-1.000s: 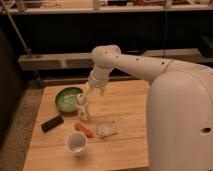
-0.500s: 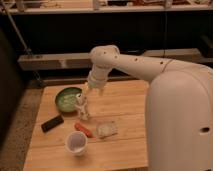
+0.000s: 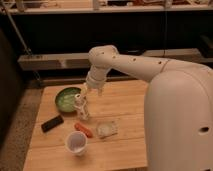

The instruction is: Knock the bottle over

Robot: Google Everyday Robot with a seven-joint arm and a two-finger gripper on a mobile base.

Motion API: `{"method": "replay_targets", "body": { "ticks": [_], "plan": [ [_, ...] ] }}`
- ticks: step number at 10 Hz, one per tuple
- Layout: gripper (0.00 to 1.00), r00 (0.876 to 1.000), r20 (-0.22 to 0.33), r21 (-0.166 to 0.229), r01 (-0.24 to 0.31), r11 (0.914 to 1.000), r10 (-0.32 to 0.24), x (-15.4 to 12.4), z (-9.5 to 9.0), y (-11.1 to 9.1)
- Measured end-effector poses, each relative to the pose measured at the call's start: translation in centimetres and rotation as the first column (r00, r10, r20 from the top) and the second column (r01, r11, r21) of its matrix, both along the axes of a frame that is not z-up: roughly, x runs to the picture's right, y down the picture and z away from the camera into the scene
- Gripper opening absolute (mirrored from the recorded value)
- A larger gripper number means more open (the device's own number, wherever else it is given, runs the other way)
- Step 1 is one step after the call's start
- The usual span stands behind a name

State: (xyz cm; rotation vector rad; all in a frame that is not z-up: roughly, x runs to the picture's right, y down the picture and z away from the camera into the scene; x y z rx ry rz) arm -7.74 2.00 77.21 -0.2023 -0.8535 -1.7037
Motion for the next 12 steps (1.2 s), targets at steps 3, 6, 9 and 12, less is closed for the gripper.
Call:
{"method": "replay_targets", "body": {
  "ticks": [3,6,9,12],
  "plan": [
    [0.62,1.000,0.000,0.004,0.002,1.0000,-0.002,-0.13,-0.02,-0.02],
    [0.62,1.000,0.000,0.006,0.005,1.0000,-0.005,-0.48,-0.03,0.01],
    [0.62,1.000,0.000,0.008,0.008,0.9999,-0.008,-0.71,-0.05,0.04],
    [0.62,1.000,0.000,0.011,0.011,0.9999,-0.011,-1.00,-0.09,-0.01]
  ]
}}
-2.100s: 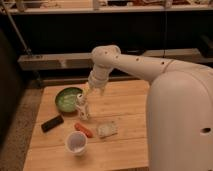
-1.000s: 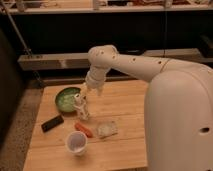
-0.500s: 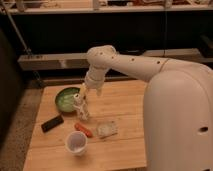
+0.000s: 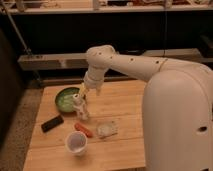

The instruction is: Knock the bottle over

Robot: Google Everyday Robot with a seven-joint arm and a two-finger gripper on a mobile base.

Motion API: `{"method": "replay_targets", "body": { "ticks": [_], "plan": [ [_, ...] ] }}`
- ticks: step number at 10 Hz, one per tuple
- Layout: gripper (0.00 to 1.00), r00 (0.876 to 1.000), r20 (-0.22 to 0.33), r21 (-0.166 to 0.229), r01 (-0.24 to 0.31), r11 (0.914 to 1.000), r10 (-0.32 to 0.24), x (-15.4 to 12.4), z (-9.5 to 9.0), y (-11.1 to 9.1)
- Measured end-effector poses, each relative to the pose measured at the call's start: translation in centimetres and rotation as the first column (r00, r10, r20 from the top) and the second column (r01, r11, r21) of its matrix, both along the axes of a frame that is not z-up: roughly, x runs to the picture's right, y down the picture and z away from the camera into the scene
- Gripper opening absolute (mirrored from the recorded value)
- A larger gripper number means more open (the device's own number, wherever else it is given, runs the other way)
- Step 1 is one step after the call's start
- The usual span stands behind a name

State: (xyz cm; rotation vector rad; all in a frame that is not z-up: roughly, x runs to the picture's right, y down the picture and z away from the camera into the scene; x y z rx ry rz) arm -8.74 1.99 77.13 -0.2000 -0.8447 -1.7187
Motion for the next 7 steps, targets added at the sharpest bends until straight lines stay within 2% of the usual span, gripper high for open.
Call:
{"method": "replay_targets", "body": {
  "ticks": [7],
  "plan": [
    [0.62,1.000,0.001,0.007,0.008,0.9999,-0.008,-0.68,-0.34,0.10]
  ]
}}
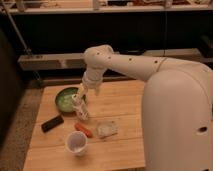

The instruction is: Knock the bottle over

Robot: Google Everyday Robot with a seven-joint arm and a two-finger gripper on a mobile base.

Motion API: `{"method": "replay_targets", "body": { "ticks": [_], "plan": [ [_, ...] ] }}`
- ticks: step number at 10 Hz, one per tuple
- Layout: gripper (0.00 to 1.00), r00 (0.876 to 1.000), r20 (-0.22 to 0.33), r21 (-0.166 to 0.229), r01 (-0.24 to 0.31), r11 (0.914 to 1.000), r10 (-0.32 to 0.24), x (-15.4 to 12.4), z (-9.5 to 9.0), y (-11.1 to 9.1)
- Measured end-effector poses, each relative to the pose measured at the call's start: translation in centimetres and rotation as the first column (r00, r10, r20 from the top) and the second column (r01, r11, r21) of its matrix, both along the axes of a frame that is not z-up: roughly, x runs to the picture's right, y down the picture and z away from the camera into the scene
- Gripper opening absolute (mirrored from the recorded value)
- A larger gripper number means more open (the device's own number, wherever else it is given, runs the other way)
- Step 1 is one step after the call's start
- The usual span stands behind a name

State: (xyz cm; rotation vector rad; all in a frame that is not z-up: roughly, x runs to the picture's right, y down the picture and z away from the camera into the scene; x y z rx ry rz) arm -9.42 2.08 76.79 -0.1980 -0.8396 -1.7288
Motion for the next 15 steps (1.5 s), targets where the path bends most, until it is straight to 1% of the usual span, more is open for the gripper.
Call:
{"method": "replay_targets", "body": {
  "ticks": [3,15],
  "plan": [
    [0.62,1.000,-0.004,0.003,0.001,1.0000,-0.001,0.0,-0.2,0.0],
    [0.62,1.000,-0.006,0.015,0.025,0.9996,-0.025,-1.8,-1.3,0.5]
  ]
}}
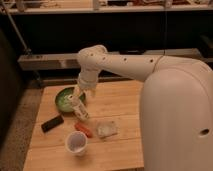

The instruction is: Knock the bottle over

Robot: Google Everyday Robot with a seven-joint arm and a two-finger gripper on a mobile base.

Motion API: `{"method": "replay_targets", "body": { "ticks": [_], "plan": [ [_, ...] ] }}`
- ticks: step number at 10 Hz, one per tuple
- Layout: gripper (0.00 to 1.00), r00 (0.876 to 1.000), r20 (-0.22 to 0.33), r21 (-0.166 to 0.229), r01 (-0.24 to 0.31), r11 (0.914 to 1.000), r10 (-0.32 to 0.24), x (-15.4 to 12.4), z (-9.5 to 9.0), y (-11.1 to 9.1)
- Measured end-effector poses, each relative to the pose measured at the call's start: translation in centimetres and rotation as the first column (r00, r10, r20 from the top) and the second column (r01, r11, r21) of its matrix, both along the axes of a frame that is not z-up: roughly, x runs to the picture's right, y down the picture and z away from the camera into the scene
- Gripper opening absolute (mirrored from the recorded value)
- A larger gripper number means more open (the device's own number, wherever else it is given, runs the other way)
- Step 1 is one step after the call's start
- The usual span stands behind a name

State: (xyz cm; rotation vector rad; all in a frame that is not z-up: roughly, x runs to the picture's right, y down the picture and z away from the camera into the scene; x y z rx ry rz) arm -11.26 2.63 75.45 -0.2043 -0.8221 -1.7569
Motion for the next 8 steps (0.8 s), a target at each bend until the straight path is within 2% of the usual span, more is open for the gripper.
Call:
{"method": "replay_targets", "body": {
  "ticks": [4,6,8],
  "plan": [
    [0.62,1.000,0.007,0.005,0.019,0.9998,-0.019,-2.3,-0.9,0.6],
    [0.62,1.000,0.004,0.008,0.024,0.9997,-0.024,-2.2,-0.9,0.4],
    [0.62,0.999,0.012,0.012,0.038,0.9992,-0.038,-3.2,-1.2,0.6]
  ]
}}
